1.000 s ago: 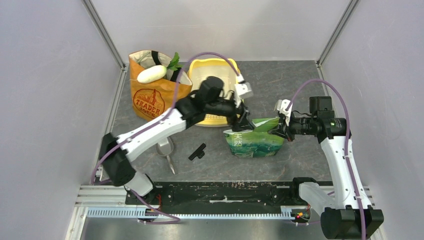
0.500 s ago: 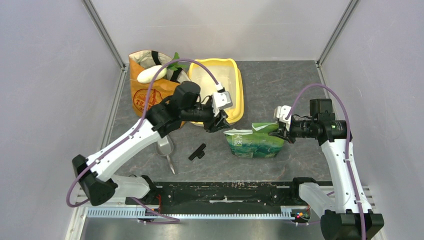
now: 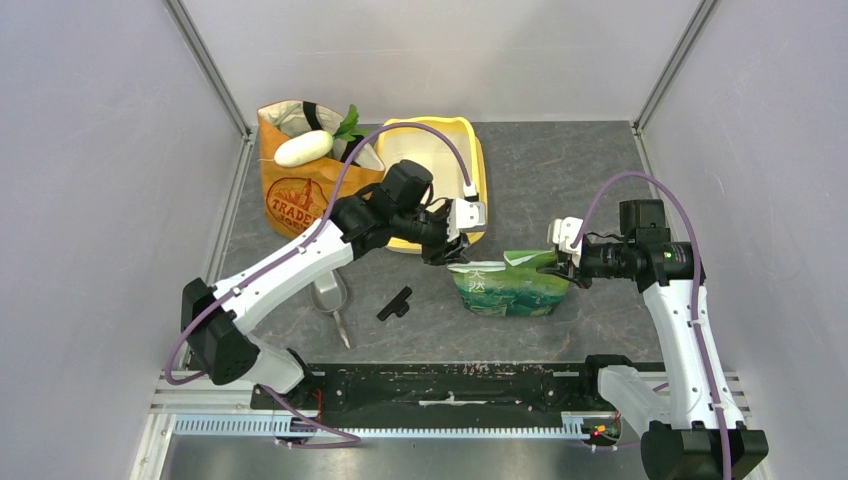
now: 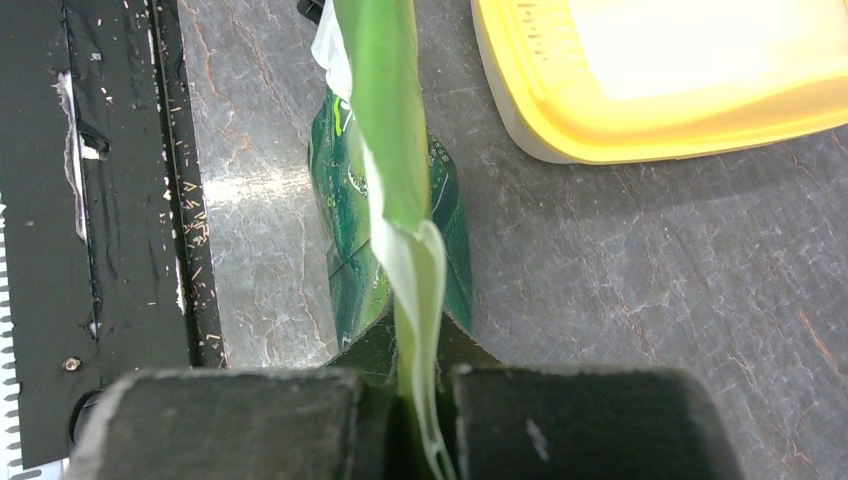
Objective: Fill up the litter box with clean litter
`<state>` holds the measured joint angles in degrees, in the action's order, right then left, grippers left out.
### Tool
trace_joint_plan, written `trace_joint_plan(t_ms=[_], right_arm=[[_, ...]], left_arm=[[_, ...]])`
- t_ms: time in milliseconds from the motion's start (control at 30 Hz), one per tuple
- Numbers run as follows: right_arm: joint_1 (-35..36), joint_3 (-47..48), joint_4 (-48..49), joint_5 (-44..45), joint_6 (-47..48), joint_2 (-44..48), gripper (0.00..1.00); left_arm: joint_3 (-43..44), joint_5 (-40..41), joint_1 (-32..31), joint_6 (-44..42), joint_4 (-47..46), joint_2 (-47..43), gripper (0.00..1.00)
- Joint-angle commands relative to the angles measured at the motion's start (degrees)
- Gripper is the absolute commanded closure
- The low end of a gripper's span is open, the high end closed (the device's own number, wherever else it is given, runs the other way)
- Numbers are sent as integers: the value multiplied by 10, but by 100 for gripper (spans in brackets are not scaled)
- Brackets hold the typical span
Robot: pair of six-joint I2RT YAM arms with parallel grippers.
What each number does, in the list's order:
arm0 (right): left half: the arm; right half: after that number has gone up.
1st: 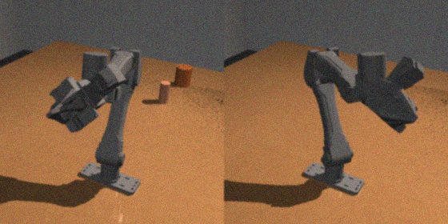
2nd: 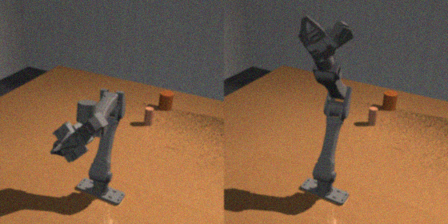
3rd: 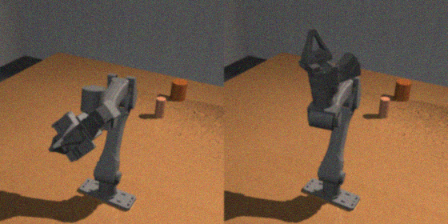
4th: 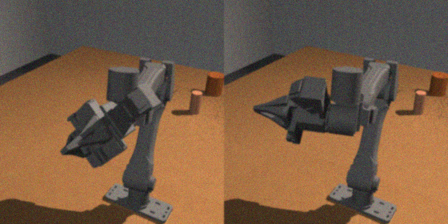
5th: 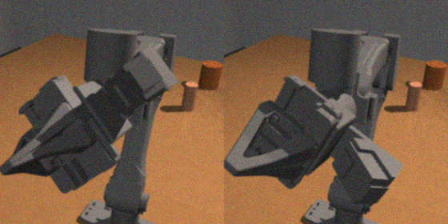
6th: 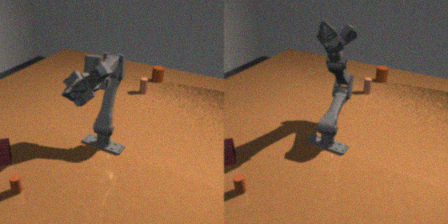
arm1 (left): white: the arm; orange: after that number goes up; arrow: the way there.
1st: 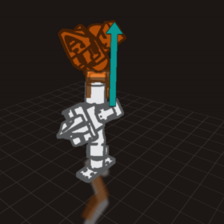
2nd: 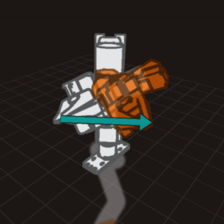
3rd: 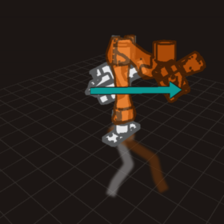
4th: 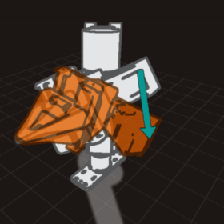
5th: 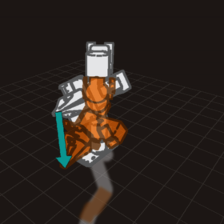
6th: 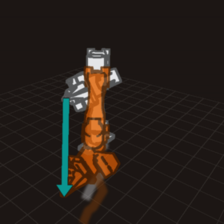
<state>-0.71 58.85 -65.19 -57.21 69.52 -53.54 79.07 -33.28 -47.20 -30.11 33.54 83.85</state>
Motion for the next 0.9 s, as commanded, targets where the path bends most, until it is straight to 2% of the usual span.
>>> trace_joint_plan(t_ms=[0,233,633,767,867], right_arm=[[-1,19,-5,-28,13,6,100],[-1,17,-3,-30,19,9,100],[-2,18,-3,-31,23,7,100],[-1,17,-4,-33,25,7,100],[-1,16,-5,-32,26,7,100]], left_arm=[[23,-36,-9,-25,-8,5,55],[37,-37,-11,5,-8,34,59],[47,-63,-12,6,9,56,67],[49,-64,-13,3,15,61,79],[55,-67,-13,-1,24,68,80]])
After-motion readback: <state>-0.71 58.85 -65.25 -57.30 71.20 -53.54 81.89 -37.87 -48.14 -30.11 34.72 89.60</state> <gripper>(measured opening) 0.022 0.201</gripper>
